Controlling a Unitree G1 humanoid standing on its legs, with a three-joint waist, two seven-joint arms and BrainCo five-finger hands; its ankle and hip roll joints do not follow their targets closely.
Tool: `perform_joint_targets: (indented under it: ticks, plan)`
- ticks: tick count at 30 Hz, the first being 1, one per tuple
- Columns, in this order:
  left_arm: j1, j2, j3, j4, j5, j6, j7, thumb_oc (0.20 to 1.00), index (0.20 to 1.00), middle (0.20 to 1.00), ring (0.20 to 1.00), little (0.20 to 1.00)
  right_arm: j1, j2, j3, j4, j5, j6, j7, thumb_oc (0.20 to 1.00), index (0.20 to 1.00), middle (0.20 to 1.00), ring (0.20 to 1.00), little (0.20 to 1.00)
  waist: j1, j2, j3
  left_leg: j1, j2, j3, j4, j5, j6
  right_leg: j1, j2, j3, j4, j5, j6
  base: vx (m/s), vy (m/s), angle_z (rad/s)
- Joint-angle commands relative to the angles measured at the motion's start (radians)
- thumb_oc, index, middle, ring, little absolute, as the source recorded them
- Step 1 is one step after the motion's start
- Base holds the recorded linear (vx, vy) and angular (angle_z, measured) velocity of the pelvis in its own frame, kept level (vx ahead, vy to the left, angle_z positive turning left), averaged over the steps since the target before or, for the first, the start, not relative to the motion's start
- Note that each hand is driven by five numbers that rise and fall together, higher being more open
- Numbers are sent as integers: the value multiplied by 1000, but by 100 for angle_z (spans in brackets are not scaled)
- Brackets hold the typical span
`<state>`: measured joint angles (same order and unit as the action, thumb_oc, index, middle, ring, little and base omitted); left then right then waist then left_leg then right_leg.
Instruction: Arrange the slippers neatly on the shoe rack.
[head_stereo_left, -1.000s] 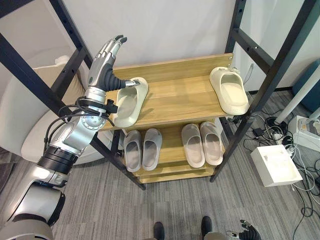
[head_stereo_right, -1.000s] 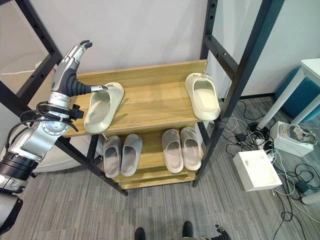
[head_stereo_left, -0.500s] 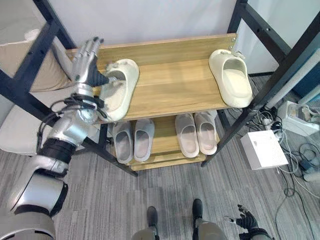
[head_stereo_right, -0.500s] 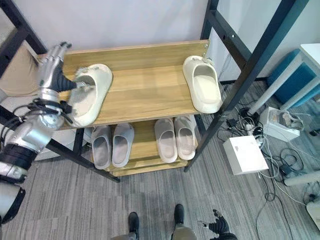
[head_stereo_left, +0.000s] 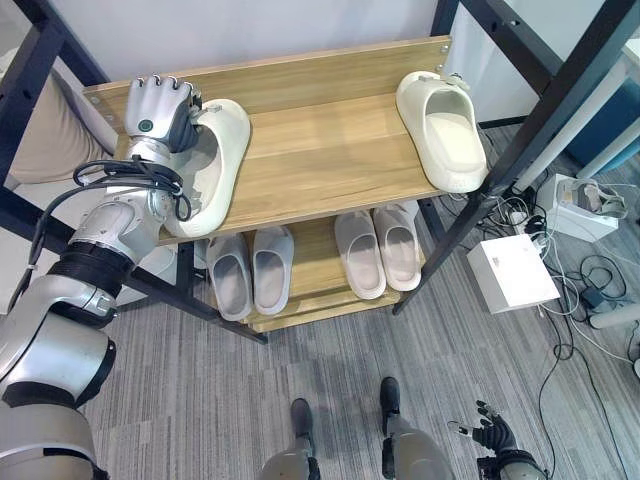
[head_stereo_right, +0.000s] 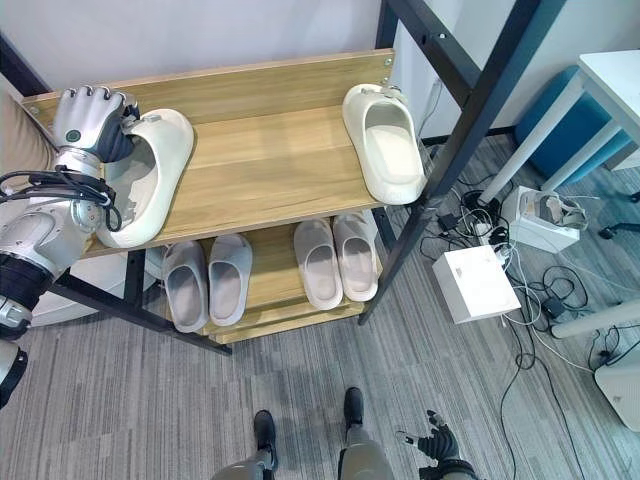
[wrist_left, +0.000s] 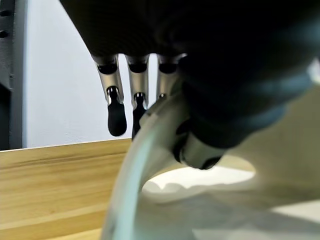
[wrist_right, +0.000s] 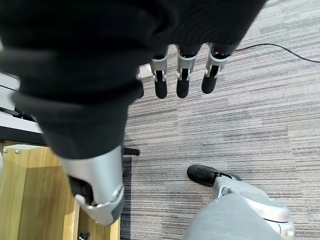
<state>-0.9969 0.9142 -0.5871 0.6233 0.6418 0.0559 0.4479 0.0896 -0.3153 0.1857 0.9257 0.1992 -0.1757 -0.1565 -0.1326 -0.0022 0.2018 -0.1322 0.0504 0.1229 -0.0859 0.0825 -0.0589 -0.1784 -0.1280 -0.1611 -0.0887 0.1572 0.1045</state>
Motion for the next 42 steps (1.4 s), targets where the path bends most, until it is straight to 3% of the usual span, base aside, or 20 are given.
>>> perform_joint_targets:
  ticks: [1, 6, 12, 16, 29, 33, 34, 38, 39, 40, 42]
  plan:
    - [-90, 4, 42, -14, 38, 3, 4, 200, 200, 200, 200, 200, -9, -50, 5, -72, 21, -35, 15, 1000, 1000, 1000, 1000, 1000, -30, -3, 20, 83, 19, -22, -1, -72, -29, 77, -34, -37, 1, -85, 90, 0, 0, 0]
    - [-35, 2, 105, -162, 50, -12, -12, 200, 200, 200, 200, 200, 1, -53, -4, -80, 14, -26, 23, 1000, 1000, 1000, 1000, 1000, -25, 3, 16, 95, 20, -26, -1, -75, -30, 93, -33, -44, 1, -92, 86, -3, -14, 0]
    - [-27, -88, 114, -263, 78, -30, -50, 200, 200, 200, 200, 200, 8, -60, -9, -89, 15, -13, 40, 1000, 1000, 1000, 1000, 1000, -29, 18, 2, 110, 22, -27, -1, -78, -31, 112, -29, -49, 1, -103, 81, -5, -34, 0]
    - [-87, -137, 60, -213, 82, -29, -58, 200, 200, 200, 200, 200, 3, -69, -15, -92, 27, -11, 41, 1000, 1000, 1000, 1000, 1000, -38, 25, -4, 114, 25, -23, -1, -77, -33, 116, -24, -46, 1, -104, 80, -6, -44, -1]
    - [-388, -233, -203, 277, 25, 15, -69, 200, 200, 200, 200, 200, -25, -139, -75, -12, 145, -30, 31, 1000, 1000, 1000, 1000, 1000, -135, 51, -11, 125, 53, 54, -1, -71, -48, 69, 5, 25, 1, -93, 78, 21, -41, -17]
    - [-408, -218, -201, 335, -16, 15, -57, 200, 200, 200, 200, 200, -41, -144, -79, 9, 162, -35, 31, 1000, 1000, 1000, 1000, 1000, -156, 52, -2, 125, 60, 78, -1, -69, -52, 53, 12, 45, 1, -90, 78, 35, -27, -25]
    - [-394, -216, -172, 294, -18, 8, -46, 200, 200, 200, 200, 200, -53, -135, -81, -23, 146, -41, -7, 1000, 1000, 1000, 1000, 1000, -150, 51, 1, 124, 62, 78, -1, -68, -52, 52, 13, 43, 1, -92, 76, 44, -45, -20]
    - [-399, -255, -154, 389, -57, 24, -36, 200, 200, 200, 200, 200, 4, -130, -53, -118, 114, -43, 3, 1000, 1000, 1000, 1000, 1000, -164, 53, 2, 128, 67, 86, -1, -67, -57, 53, 18, 44, 1, -97, 74, 40, -31, -4]
    - [-397, -256, -148, 400, -62, 27, -34, 551, 551, 551, 551, 551, 13, -126, -52, -133, 110, -44, -1, 1000, 1000, 1000, 1000, 1000, -166, 54, 2, 129, 69, 85, -1, -67, -57, 55, 19, 43, 1, -99, 72, 33, -26, -4]
    - [-397, -259, -148, 408, -66, 30, -37, 1000, 1000, 1000, 1000, 1000, 18, -125, -55, -142, 111, -43, -3, 1000, 1000, 1000, 1000, 1000, -166, 55, 2, 132, 69, 84, -1, -67, -57, 60, 20, 42, 1, -101, 71, 32, -23, -6]
    - [-396, -265, -140, 422, -79, 28, -48, 1000, 1000, 1000, 1000, 1000, 26, -118, -53, -155, 103, -42, -3, 1000, 1000, 1000, 1000, 1000, -163, 57, 2, 136, 70, 81, -1, -66, -58, 66, 20, 35, 1, -104, 71, 0, 0, 0]
